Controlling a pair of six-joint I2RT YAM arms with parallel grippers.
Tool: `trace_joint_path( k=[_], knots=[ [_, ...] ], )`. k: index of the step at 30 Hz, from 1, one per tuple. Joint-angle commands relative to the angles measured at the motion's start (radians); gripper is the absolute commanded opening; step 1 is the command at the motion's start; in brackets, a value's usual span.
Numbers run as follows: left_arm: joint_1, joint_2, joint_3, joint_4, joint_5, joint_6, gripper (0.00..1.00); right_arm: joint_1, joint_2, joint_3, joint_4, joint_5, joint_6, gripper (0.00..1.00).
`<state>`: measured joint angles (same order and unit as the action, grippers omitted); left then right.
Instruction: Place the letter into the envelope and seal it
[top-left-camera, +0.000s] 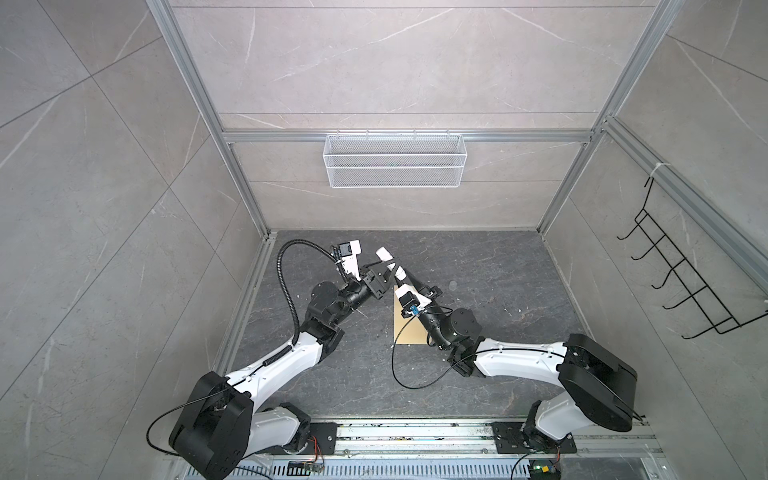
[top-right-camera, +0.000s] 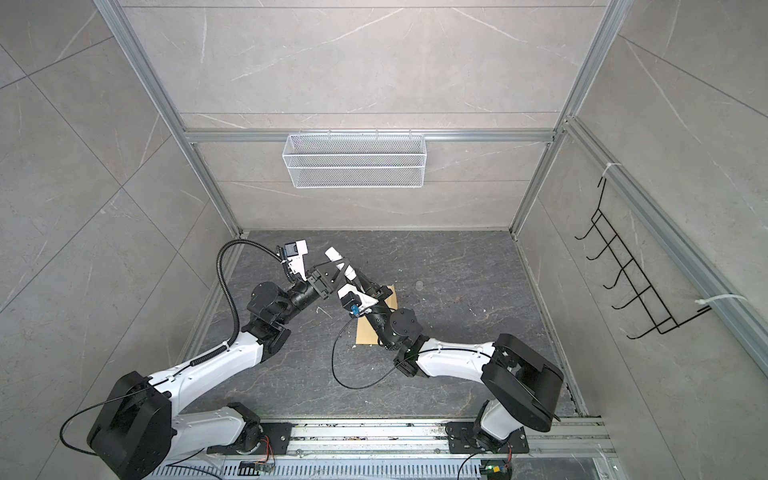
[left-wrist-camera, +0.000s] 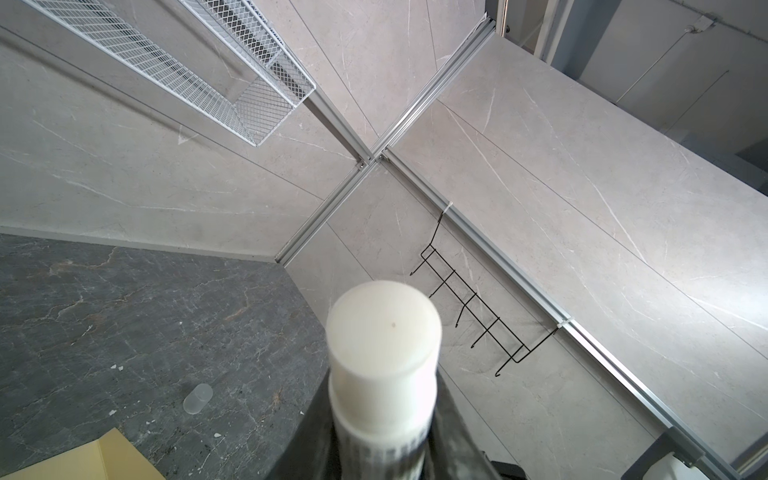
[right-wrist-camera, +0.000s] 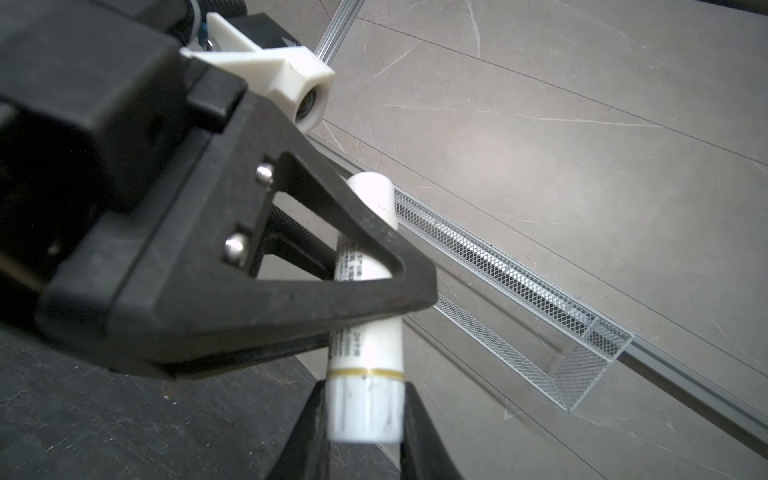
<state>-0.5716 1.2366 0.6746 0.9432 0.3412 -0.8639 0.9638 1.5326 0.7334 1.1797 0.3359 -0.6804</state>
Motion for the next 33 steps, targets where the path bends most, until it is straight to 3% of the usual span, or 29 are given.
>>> trace_joint_path(
  k=[1, 13, 21, 25, 29, 33],
  knots=[
    [-0.002, -0.026, 0.007, 0.056, 0.003, 0.002, 0.0, -0.021, -0.073, 0.03, -0.084, -0.063, 0.164, 0.0],
    [-0.002, -0.019, 0.007, 0.07, 0.017, 0.012, 0.0, -0.206, -0.187, 0.047, -0.252, -0.473, 0.743, 0.0],
    [-0.002, -0.02, 0.015, 0.069, 0.092, 0.078, 0.0, -0.38, -0.111, 0.1, -0.137, -0.84, 1.204, 0.0],
    [-0.002, -0.029, 0.026, 0.049, 0.138, 0.121, 0.0, -0.418, -0.047, 0.113, 0.0, -0.933, 1.373, 0.0],
    [-0.002, -0.037, 0.033, 0.025, 0.148, 0.13, 0.0, -0.427, -0.005, 0.125, 0.077, -0.964, 1.43, 0.0],
    [-0.002, -0.046, 0.039, -0.023, 0.069, 0.079, 0.0, -0.427, -0.03, 0.114, 0.021, -0.965, 1.312, 0.02]
  ],
)
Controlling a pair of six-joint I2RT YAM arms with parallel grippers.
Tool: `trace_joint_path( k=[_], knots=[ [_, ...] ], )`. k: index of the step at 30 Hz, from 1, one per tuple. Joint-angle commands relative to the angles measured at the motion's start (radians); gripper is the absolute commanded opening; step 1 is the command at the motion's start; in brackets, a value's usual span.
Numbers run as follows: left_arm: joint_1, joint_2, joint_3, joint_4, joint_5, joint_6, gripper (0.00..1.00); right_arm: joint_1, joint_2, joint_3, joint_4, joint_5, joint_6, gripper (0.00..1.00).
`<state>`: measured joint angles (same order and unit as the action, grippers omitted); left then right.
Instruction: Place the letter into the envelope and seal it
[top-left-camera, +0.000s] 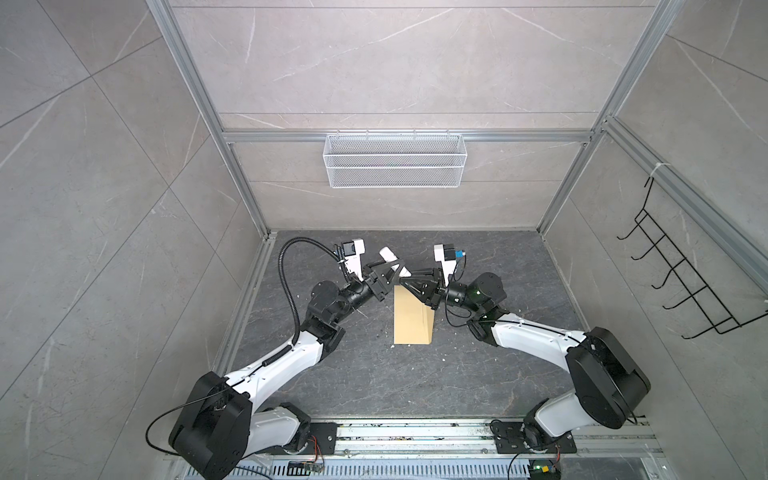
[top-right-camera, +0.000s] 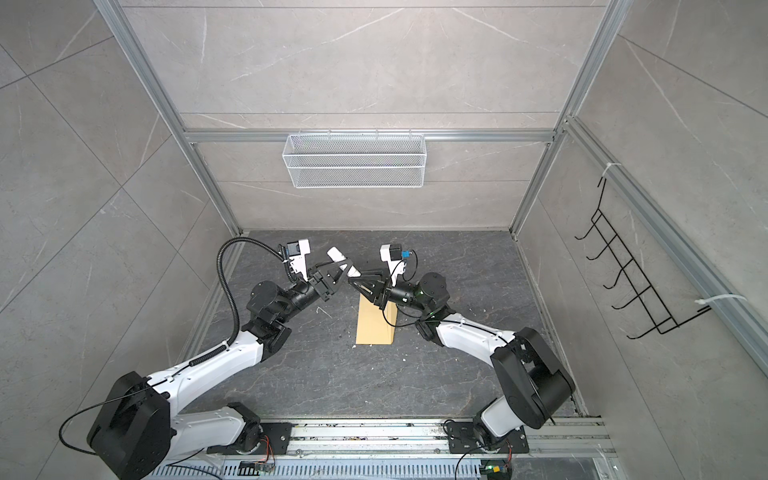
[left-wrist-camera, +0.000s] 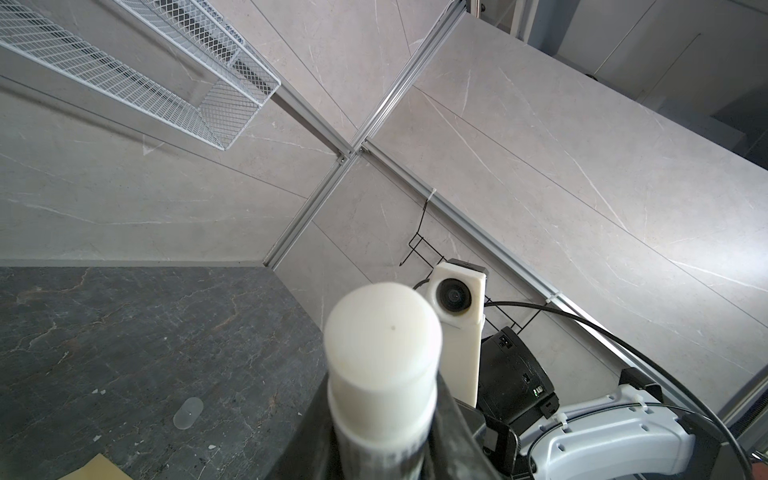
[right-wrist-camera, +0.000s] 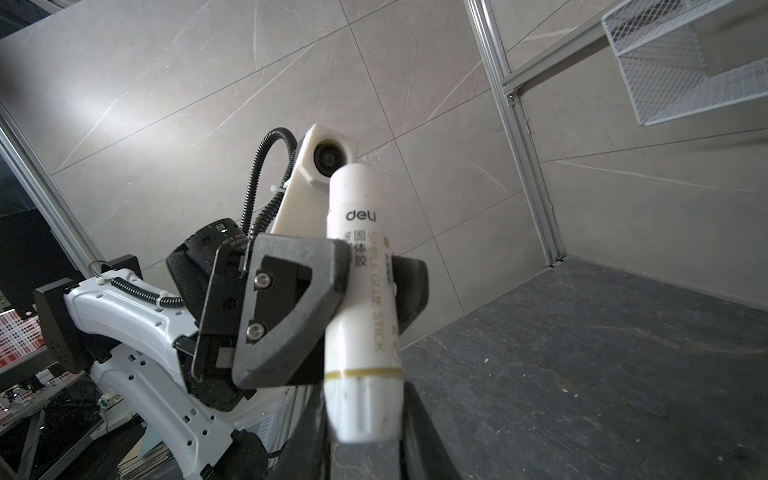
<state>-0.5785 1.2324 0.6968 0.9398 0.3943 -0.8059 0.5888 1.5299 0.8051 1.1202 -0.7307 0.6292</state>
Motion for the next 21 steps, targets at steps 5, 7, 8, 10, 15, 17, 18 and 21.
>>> trace_joint_path(
  k=[5, 7, 8, 10, 15, 17, 18, 21],
  knots=[
    [0.005, -0.048, 0.019, -0.032, -0.046, -0.06, 0.0, -0.023, -0.145, -0.032, -0.097, 0.24, -0.43, 0.44],
    [0.005, -0.054, 0.024, -0.055, -0.056, -0.065, 0.0, 0.014, -0.19, -0.071, -0.145, 0.347, -0.628, 0.56],
    [0.005, -0.054, 0.027, -0.064, -0.061, -0.067, 0.0, 0.04, -0.206, -0.096, -0.146, 0.412, -0.747, 0.61],
    [0.005, -0.056, 0.03, -0.075, -0.064, -0.072, 0.0, 0.095, -0.218, -0.134, -0.125, 0.507, -0.937, 0.68],
    [0.005, -0.054, 0.034, -0.076, -0.064, -0.076, 0.0, 0.247, -0.157, -0.165, -0.041, 0.744, -1.36, 0.72],
    [0.005, -0.05, 0.033, -0.076, -0.063, -0.076, 0.0, 0.283, -0.108, -0.168, 0.063, 0.818, -1.431, 0.7],
    [0.005, -0.048, 0.033, -0.075, -0.065, -0.076, 0.0, 0.298, -0.087, -0.163, 0.093, 0.848, -1.468, 0.7],
    [0.005, -0.045, 0.032, -0.075, -0.063, -0.076, 0.0, 0.321, -0.042, -0.151, 0.175, 0.909, -1.513, 0.66]
  ],
)
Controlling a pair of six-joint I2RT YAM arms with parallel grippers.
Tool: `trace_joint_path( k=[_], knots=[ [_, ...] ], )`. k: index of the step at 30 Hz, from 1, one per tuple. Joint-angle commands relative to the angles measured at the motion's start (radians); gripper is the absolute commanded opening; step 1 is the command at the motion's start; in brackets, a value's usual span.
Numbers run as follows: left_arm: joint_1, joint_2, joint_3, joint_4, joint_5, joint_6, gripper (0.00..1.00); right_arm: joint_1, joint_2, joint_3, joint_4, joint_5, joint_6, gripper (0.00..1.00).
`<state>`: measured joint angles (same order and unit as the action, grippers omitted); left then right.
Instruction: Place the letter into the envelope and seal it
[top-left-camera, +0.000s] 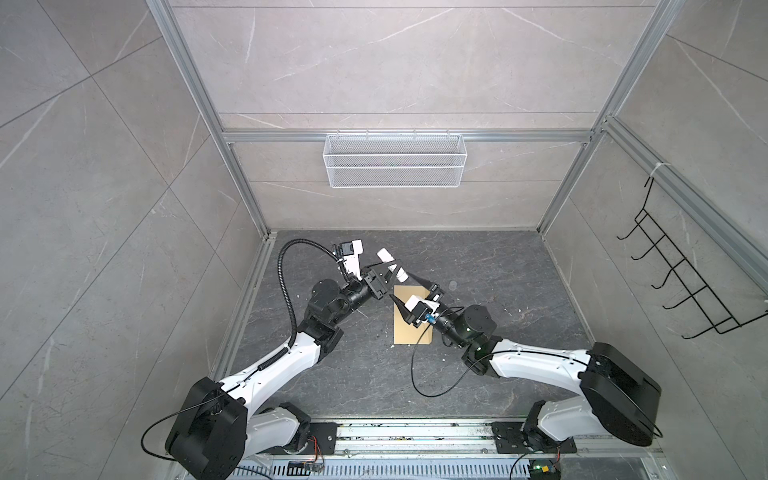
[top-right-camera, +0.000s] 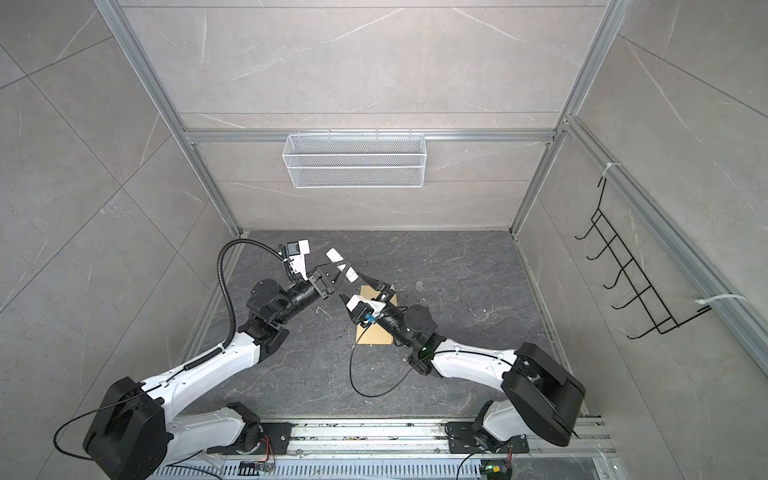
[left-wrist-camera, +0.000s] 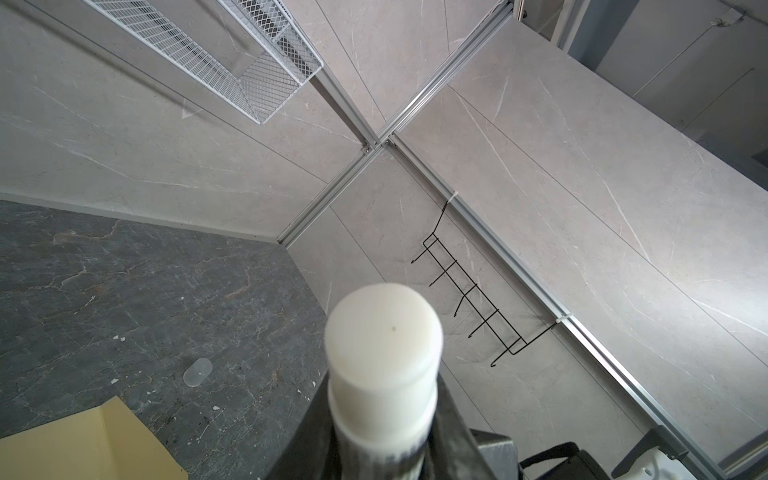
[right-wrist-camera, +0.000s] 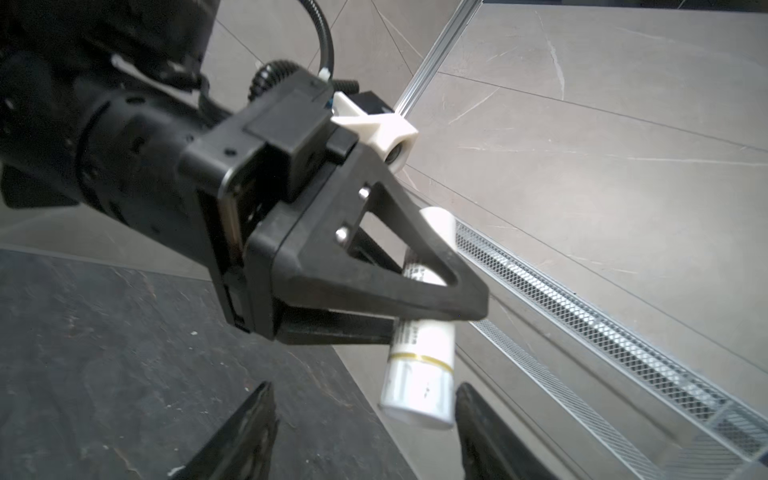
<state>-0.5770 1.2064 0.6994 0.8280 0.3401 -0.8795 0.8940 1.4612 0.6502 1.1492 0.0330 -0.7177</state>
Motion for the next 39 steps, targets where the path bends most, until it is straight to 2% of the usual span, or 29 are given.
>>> trace_joint_path(
  k=[1, 12, 21, 25, 31, 36, 39],
  knots=[
    [0.003, -0.02, 0.029, 0.037, -0.009, -0.001, 0.0, 0.019, 0.036, 0.007, 0.166, 0.158, -0.171, 0.65],
    [0.003, -0.023, 0.023, 0.04, -0.01, 0.0, 0.0, 0.033, 0.085, 0.041, 0.184, 0.225, -0.203, 0.44],
    [0.003, -0.02, 0.022, 0.046, -0.008, -0.006, 0.0, 0.036, 0.084, 0.051, 0.18, 0.242, -0.172, 0.28],
    [0.003, -0.018, 0.019, 0.047, -0.008, -0.001, 0.0, 0.036, 0.048, 0.056, 0.132, 0.223, -0.069, 0.18],
    [0.003, -0.017, 0.018, 0.051, -0.004, 0.002, 0.0, 0.026, -0.004, 0.076, 0.039, 0.173, 0.118, 0.13],
    [0.003, -0.016, 0.014, 0.057, -0.002, 0.006, 0.0, -0.01, -0.052, 0.097, -0.057, 0.075, 0.332, 0.1],
    [0.003, -0.018, 0.011, 0.063, 0.002, 0.012, 0.0, -0.062, -0.076, 0.101, -0.09, -0.01, 0.517, 0.08]
  ],
)
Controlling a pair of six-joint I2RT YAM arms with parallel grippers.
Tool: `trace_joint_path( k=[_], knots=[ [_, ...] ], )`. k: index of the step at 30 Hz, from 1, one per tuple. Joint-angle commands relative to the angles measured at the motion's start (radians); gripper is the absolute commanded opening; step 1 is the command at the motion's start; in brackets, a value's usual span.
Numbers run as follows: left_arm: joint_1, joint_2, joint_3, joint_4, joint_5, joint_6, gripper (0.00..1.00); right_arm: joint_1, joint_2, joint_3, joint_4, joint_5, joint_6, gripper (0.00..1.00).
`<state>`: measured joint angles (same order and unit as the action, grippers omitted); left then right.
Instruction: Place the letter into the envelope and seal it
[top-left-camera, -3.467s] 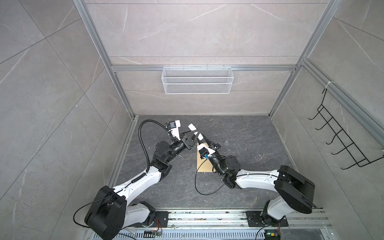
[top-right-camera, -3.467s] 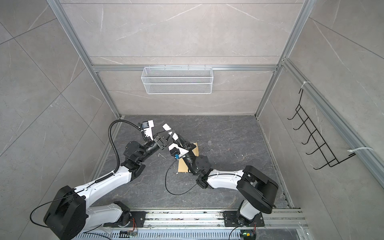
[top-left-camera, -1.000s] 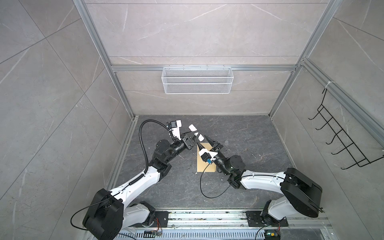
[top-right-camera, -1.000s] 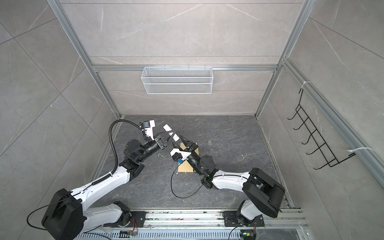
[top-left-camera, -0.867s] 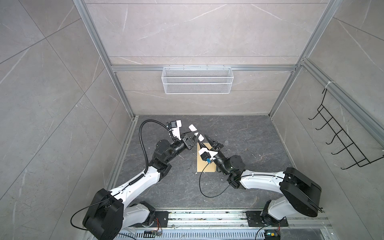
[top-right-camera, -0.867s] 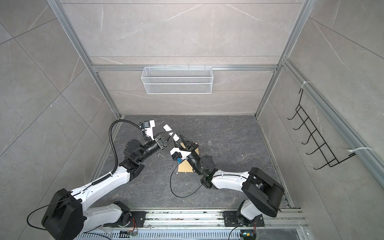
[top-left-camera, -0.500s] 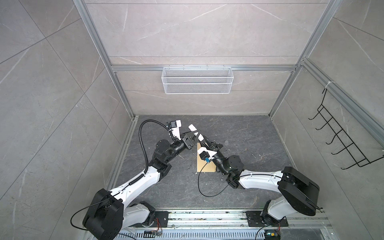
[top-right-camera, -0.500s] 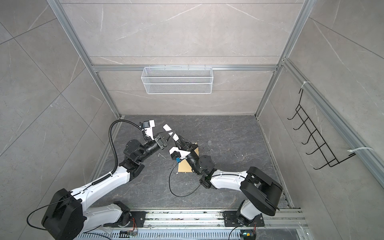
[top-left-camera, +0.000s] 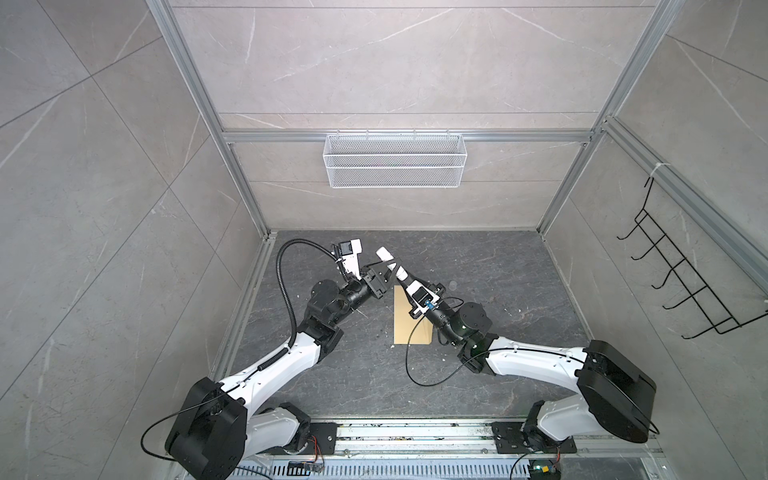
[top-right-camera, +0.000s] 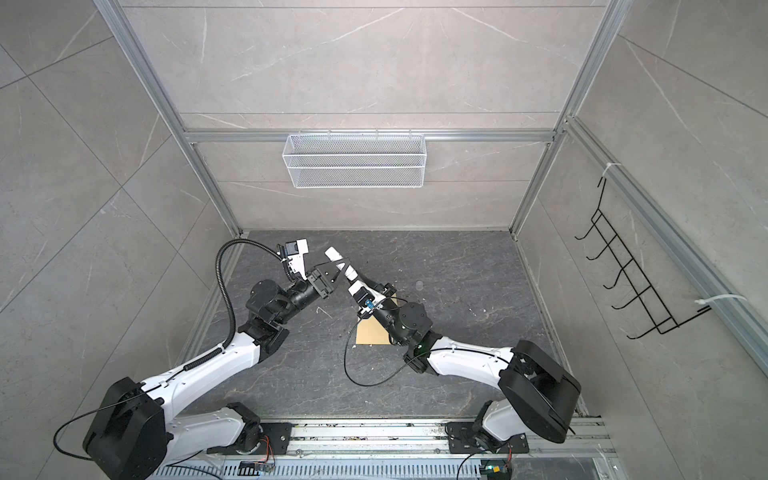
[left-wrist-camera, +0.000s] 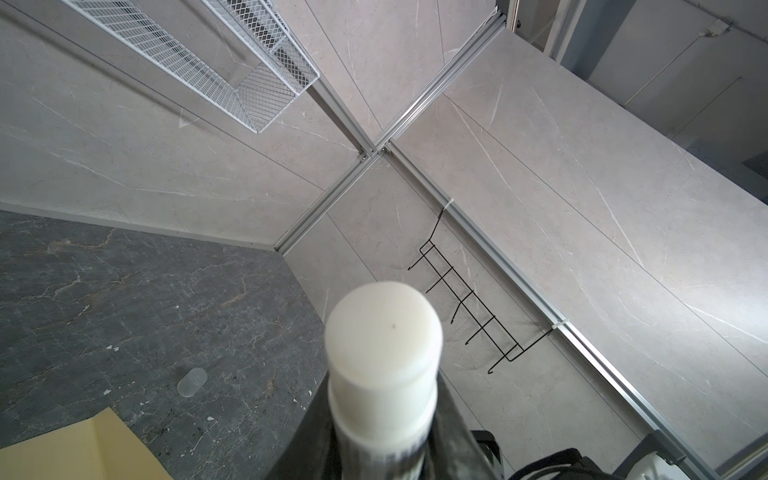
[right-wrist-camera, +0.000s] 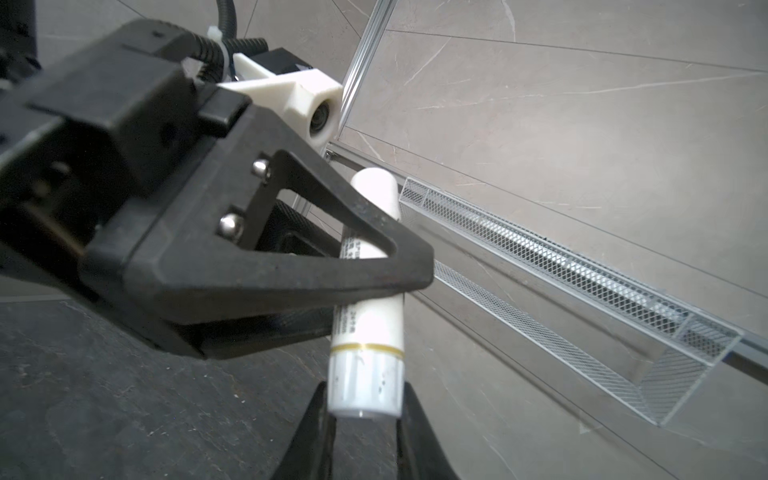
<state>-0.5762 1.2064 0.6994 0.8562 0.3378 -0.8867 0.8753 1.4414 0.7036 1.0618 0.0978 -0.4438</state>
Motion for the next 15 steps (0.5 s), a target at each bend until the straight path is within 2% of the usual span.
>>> trace_joint_path(
  k=[1, 8, 13, 15],
  knots=[
    [0.003, -0.018, 0.011, 0.035, 0.006, 0.023, 0.0, -0.067, -0.065, 0.05, -0.012, -0.117, 0.311, 0.07],
    [0.003, -0.016, 0.017, 0.041, 0.051, 0.072, 0.0, -0.232, -0.064, 0.09, -0.004, -0.439, 0.775, 0.09],
    [0.003, -0.015, 0.02, 0.042, 0.094, 0.116, 0.0, -0.291, -0.006, 0.149, 0.038, -0.627, 1.019, 0.1],
    [0.003, -0.017, 0.02, 0.038, 0.104, 0.126, 0.0, -0.297, 0.013, 0.166, 0.052, -0.675, 1.045, 0.11]
  ],
)
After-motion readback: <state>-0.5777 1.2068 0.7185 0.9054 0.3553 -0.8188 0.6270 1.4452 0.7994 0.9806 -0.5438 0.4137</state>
